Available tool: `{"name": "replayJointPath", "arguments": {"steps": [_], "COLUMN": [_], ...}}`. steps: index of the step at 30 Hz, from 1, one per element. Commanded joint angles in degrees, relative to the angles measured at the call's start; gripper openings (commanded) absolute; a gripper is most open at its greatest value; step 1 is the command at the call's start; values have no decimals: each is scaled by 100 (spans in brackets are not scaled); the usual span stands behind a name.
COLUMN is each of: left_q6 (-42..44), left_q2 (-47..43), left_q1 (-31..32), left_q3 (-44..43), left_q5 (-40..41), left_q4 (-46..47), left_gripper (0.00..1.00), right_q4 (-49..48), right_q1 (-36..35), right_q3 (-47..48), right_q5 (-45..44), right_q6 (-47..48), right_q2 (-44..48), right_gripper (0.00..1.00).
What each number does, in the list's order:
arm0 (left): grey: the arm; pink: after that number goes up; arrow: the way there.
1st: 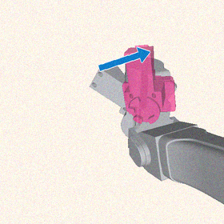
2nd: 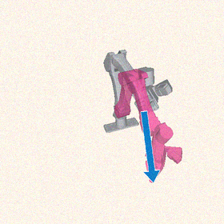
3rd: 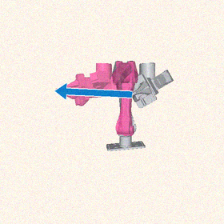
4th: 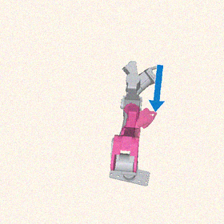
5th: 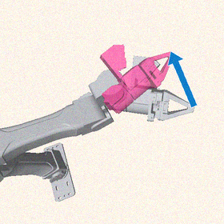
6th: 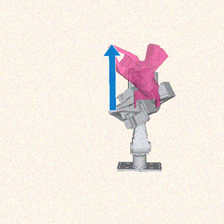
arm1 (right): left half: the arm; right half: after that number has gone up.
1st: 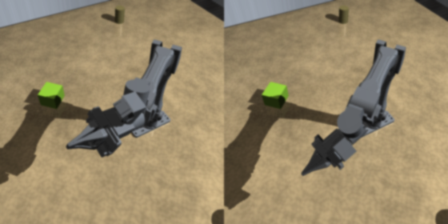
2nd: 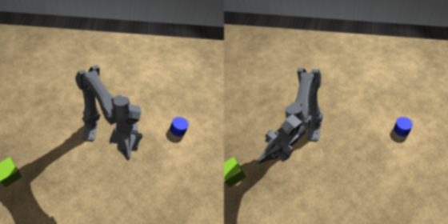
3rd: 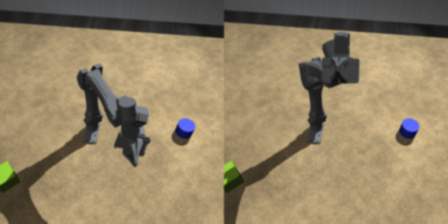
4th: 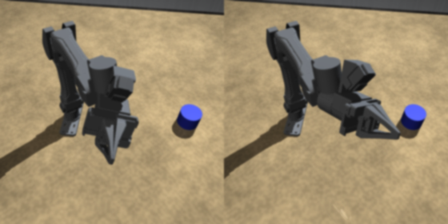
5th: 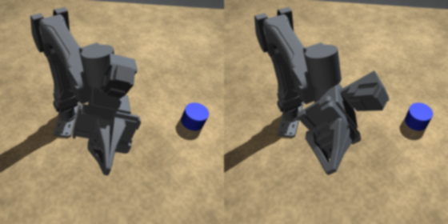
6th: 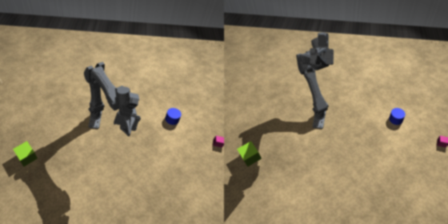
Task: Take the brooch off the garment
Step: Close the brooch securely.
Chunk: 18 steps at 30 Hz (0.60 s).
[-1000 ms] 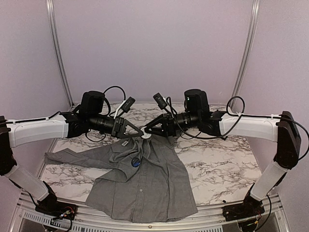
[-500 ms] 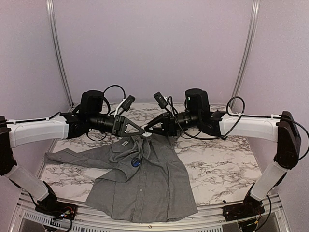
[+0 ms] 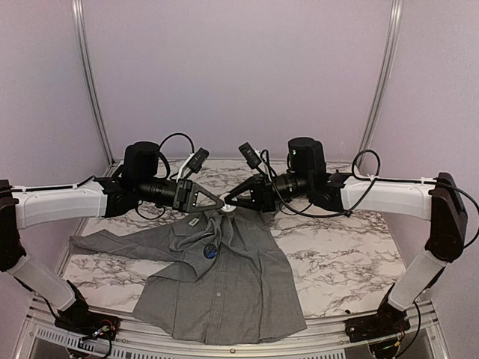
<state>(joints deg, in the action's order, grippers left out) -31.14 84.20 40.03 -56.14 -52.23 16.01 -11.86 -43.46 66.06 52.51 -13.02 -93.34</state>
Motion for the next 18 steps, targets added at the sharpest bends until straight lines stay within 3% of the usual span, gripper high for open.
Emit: {"name": "replayJointPath", "arguments": {"steps": [1,10,18], "left_q6": [173,-514,-653], "left_q2": [-227,-149,-98], "left_q1": [40,98,145], "left_q3": [-50,186,241], "left_q5": [-227,-227,-146], "left_q4": [122,1075,1293], "left_gripper": [0,0,0], "right_q4": [325,100,-280], "right_q1": [23,-105,-201], "right_q3": [33,21,-89], "right_q5": [-44,-360,-722], "right_q6": [209,17,-295], "right_q2": [84,-11,-37], "right_gripper": [11,10,10]}}
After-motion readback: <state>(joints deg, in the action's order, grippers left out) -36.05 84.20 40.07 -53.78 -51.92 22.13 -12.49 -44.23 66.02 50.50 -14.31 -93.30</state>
